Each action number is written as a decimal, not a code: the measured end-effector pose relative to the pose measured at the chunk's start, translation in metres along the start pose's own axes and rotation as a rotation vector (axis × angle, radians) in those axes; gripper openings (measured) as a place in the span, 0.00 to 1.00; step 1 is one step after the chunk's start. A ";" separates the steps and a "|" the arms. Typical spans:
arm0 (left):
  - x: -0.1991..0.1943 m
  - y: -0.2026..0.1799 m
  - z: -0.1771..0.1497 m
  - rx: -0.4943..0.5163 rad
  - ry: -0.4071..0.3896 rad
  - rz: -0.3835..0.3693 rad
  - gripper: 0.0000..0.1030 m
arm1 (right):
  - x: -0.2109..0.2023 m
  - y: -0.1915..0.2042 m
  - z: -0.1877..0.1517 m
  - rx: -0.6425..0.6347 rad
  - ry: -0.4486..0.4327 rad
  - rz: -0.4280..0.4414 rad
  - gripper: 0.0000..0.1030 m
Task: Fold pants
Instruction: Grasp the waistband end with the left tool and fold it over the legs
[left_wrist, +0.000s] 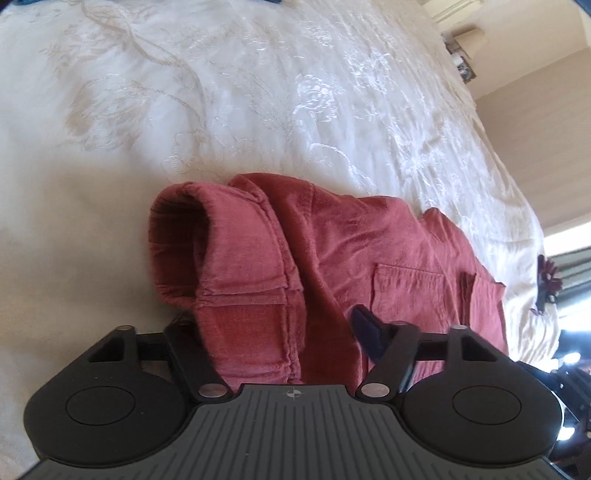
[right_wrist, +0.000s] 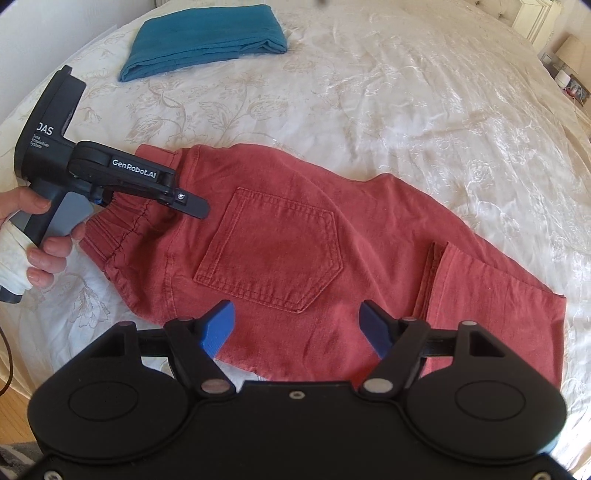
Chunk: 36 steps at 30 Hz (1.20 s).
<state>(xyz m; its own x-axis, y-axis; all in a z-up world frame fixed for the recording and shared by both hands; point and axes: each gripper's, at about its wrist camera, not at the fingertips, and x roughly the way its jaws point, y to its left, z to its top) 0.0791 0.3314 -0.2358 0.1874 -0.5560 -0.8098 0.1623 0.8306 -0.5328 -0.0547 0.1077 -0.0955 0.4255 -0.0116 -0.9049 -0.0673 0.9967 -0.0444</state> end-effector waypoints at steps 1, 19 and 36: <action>-0.005 -0.001 0.000 -0.018 -0.003 0.018 0.33 | 0.000 -0.006 -0.001 0.016 -0.003 0.000 0.73; -0.035 -0.242 -0.021 0.082 -0.205 0.084 0.18 | 0.004 -0.175 -0.043 0.126 -0.035 0.066 0.73; 0.159 -0.402 -0.066 0.323 -0.054 0.217 0.42 | 0.005 -0.321 -0.090 0.188 0.015 0.018 0.73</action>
<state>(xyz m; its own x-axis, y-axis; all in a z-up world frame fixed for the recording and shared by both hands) -0.0204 -0.0889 -0.1665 0.3004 -0.3770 -0.8762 0.4087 0.8809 -0.2389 -0.1121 -0.2192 -0.1243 0.4119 0.0062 -0.9112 0.0962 0.9941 0.0502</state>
